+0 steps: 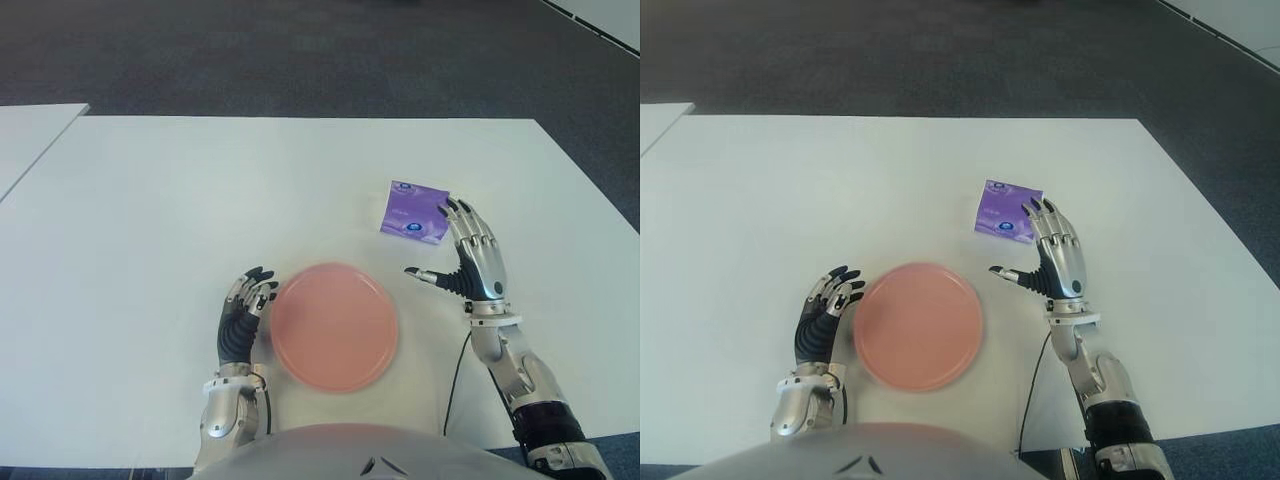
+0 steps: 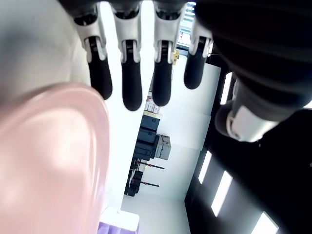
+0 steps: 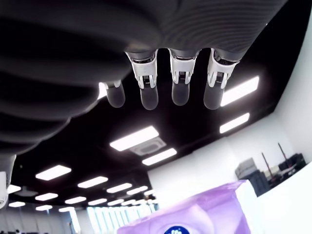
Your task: Put the tissue paper into the plate.
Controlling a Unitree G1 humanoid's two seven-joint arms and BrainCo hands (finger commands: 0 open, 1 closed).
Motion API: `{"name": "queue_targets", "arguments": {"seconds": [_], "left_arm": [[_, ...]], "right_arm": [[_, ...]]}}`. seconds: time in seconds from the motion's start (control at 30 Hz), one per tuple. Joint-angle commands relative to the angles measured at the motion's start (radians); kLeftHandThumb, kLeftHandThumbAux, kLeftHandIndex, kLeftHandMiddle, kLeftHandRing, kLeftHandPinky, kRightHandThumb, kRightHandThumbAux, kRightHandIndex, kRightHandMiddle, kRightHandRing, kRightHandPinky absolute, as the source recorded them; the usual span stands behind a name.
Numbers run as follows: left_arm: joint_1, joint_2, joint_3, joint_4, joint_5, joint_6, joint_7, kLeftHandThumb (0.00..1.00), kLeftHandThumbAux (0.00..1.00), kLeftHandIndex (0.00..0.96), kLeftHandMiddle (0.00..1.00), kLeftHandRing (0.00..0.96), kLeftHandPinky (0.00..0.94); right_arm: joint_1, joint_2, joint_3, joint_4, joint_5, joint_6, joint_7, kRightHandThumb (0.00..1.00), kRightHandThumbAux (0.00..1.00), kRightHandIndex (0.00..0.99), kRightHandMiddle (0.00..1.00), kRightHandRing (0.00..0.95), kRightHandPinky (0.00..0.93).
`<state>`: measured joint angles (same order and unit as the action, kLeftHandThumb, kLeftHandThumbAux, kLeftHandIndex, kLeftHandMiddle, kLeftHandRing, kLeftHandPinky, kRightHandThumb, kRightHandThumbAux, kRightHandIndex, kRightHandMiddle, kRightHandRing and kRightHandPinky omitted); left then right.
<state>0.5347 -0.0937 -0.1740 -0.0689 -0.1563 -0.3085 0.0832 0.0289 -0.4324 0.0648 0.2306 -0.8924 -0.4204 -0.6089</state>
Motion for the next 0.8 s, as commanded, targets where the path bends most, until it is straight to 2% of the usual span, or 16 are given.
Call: {"name": "queue_targets", "arguments": {"seconds": [0.03, 0.33, 0.6, 0.8], "left_arm": [[-0.021, -0.044, -0.001, 0.046, -0.008, 0.025, -0.003, 0.266, 0.592, 0.26, 0.313, 0.344, 0.354], [-0.022, -0.04, -0.002, 0.042, -0.008, 0.034, -0.001, 0.273, 0.596, 0.26, 0.315, 0.345, 0.354], [-0.017, -0.04, 0.001, 0.032, -0.008, 0.047, 0.004, 0.279, 0.593, 0.264, 0.321, 0.348, 0.359], [-0.009, -0.036, 0.002, 0.023, -0.007, 0.055, 0.005, 0.279, 0.592, 0.258, 0.322, 0.347, 0.356]], "right_arm": [[-0.053, 0.008, 0.037, 0.068, 0.041, 0.018, 0.04, 0.273, 0.5, 0.008, 0.0, 0.0, 0.016], [-0.11, 0.0, 0.08, 0.135, 0.056, 0.006, 0.028, 0.316, 0.497, 0.011, 0.007, 0.012, 0.043], [-0.148, -0.016, 0.104, 0.163, 0.059, 0.029, 0.068, 0.345, 0.508, 0.005, 0.012, 0.011, 0.022], [-0.186, -0.004, 0.12, 0.201, 0.059, 0.061, 0.081, 0.345, 0.504, 0.001, 0.01, 0.006, 0.018]]}}
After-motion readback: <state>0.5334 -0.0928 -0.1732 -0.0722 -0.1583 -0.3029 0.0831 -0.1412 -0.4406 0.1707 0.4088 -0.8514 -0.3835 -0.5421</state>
